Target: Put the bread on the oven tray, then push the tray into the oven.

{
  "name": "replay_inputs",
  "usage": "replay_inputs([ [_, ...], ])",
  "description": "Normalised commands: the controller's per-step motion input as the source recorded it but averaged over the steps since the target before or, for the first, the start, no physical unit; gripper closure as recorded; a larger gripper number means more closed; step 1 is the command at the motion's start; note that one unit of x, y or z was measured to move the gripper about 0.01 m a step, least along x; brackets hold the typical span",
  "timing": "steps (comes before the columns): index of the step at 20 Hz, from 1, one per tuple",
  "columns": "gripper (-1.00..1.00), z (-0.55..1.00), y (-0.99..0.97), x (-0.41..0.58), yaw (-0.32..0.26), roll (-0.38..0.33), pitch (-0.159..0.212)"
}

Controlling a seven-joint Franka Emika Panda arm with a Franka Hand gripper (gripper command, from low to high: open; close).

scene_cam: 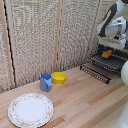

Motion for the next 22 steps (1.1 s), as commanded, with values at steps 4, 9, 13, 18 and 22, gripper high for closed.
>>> replay_inputs([
  [4,-1.00,0.00,-0.02,0.052,-0.017,0.000,0.000],
  [9,-1.00,-0.02,0.38,0.026,0.008,-0.057,0.006],
  [13,-1.00,0.34,0.61,-0.019,0.035,-0.050,0.026],
  [18,-1.00,0.81,0.69,-0.034,0.057,0.001,0.034],
  [22,-1.00,0.78,0.69,-0.025,0.071,0.000,0.046],
])
